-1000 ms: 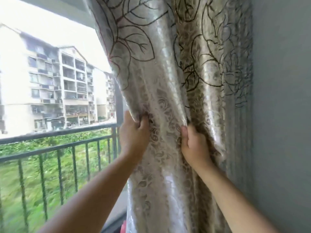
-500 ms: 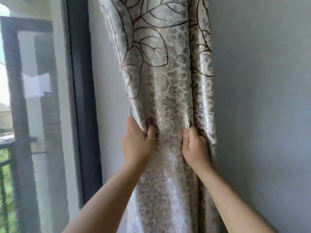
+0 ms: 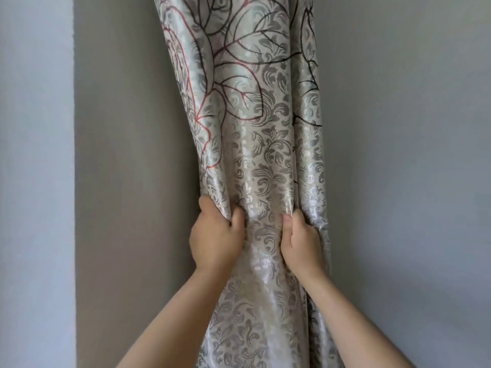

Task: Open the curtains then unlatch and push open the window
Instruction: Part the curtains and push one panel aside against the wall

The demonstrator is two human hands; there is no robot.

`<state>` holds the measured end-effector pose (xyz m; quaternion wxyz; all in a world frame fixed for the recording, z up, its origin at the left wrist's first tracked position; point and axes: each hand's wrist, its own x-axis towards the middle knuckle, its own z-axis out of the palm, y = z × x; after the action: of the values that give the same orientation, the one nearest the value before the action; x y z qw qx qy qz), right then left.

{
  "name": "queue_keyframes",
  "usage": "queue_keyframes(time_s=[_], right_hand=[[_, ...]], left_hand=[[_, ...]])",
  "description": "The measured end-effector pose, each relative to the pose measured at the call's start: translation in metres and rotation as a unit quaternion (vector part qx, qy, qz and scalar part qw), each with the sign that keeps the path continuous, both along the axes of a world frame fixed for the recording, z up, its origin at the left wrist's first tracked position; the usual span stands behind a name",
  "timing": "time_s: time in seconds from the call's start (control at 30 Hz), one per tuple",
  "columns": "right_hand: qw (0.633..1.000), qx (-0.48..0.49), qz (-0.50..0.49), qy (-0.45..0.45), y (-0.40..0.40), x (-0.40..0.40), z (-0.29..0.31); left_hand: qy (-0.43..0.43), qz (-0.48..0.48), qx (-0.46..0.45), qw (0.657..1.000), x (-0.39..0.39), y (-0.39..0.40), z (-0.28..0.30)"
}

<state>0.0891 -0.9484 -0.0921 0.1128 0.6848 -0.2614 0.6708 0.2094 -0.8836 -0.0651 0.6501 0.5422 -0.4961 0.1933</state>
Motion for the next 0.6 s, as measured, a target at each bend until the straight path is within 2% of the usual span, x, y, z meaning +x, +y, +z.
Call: queue_keyframes(time_s=[0.17, 0.37, 0.6], right_hand=[[0.999, 0.024, 0.007, 0.024, -0.080, -0.002, 0.005], [0.997, 0.075, -0.010, 0.023, -0.157, -0.005, 0.008], [0.997, 0.076, -0.006, 0.014, -0.173, 0.003, 0.007]], left_hand=[[0.004, 0.043, 0.028, 0.999, 0.005, -0.077, 0.005], [-0.037, 0.107, 0.077, 0.991, 0.003, -0.160, 0.009], [-0.053, 0.107, 0.070, 0.990, 0.007, -0.171, 0.006]])
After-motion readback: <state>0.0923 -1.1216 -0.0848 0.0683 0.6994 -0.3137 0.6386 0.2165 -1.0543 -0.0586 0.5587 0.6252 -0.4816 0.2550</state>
